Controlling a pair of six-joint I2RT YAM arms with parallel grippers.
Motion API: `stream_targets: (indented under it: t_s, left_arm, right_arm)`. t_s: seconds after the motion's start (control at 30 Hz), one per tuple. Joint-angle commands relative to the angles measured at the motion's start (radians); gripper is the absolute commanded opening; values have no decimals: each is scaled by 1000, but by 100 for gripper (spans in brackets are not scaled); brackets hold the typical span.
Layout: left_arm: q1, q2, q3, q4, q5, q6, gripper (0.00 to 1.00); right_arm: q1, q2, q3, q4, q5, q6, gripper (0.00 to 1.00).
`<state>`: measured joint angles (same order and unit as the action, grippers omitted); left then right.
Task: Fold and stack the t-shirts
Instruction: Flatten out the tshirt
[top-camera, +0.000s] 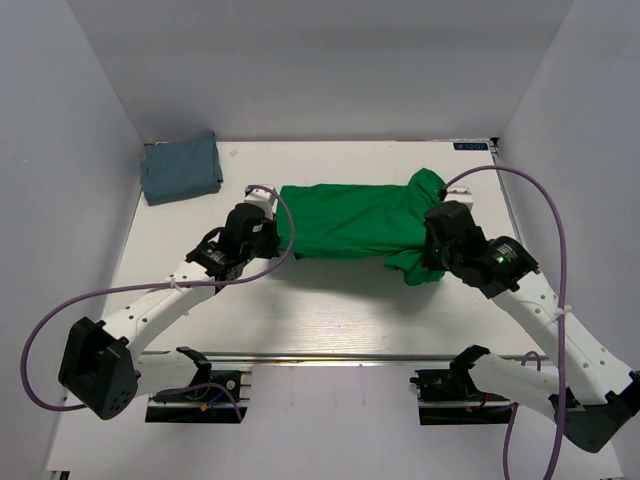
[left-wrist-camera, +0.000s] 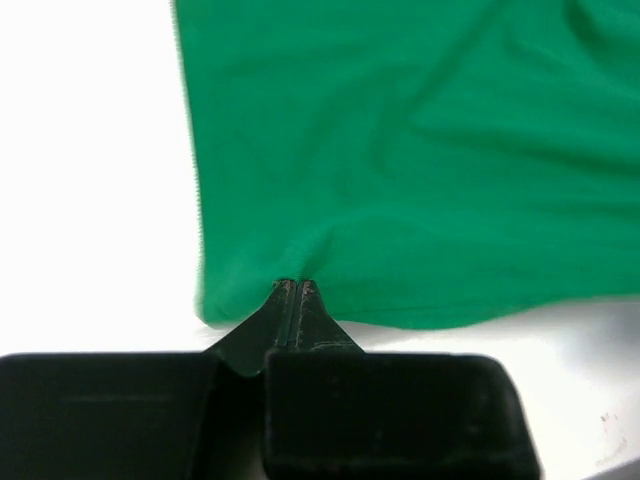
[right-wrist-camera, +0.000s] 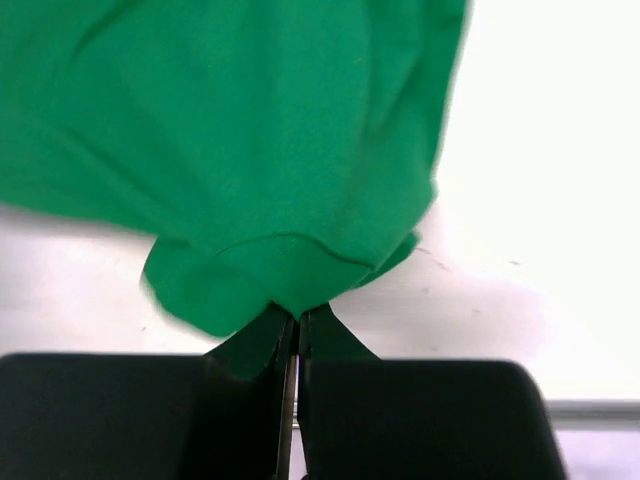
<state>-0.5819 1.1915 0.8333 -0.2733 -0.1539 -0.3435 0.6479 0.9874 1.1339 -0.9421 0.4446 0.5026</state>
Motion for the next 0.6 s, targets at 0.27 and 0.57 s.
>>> stream_targets:
  t_s: [0.27,0.57]
  left_arm:
    - [16,-78,125,-188,-279,-58,0]
    - [16,-138,271,-182,-362,8,0]
  right_arm:
    - [-8,-53,99,-235,258,73,0]
    - [-8,-111,210,-149,350,-4,0]
